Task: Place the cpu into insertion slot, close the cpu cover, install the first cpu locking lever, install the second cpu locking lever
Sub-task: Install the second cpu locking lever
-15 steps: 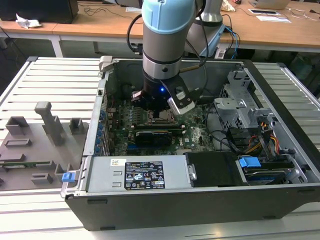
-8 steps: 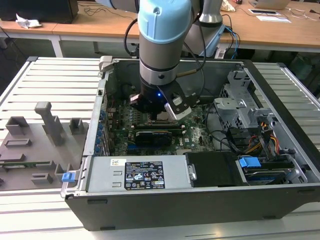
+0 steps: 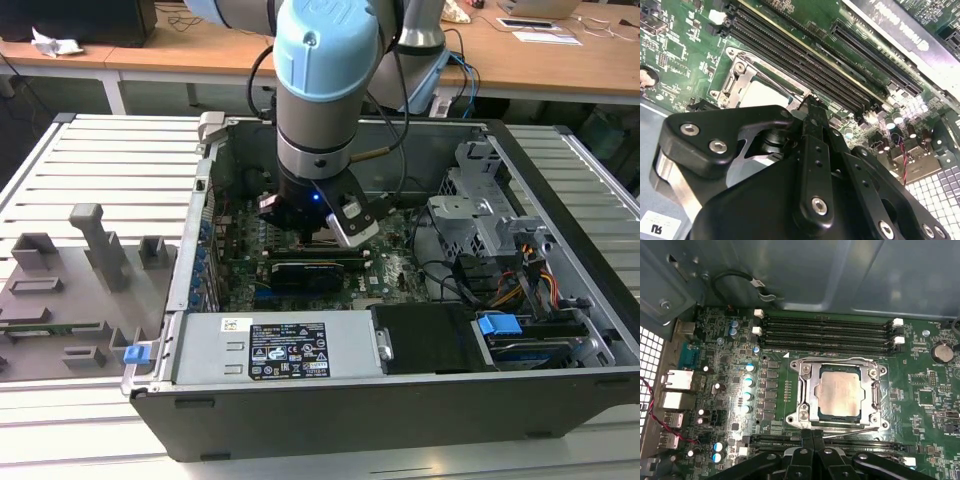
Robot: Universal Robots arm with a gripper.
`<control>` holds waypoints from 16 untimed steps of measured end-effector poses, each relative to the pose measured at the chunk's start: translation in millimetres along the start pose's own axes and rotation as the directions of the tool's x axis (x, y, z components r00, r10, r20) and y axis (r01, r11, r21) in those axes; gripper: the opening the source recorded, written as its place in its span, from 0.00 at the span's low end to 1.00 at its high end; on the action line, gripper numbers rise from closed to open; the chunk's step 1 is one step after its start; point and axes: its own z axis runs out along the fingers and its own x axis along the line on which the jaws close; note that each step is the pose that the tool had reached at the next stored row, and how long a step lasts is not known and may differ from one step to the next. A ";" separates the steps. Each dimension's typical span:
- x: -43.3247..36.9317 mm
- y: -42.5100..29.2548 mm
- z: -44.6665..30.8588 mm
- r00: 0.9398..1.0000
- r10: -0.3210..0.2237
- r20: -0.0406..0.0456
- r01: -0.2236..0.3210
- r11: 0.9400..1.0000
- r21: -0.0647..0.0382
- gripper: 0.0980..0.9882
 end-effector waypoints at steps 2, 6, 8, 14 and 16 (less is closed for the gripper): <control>0.9 0.0 0.1 1.000 0.000 0.001 0.000 1.000 -0.008 0.01; 3.6 -1.3 -0.1 1.000 0.000 0.001 0.000 1.000 -0.020 0.01; 5.5 -1.9 1.2 1.000 0.000 0.001 0.000 1.000 -0.025 0.01; 7.2 -5.8 10.7 1.000 0.000 0.002 0.000 0.999 -0.032 0.01; 8.0 -7.0 15.3 1.000 0.000 0.002 0.000 0.999 -0.034 0.01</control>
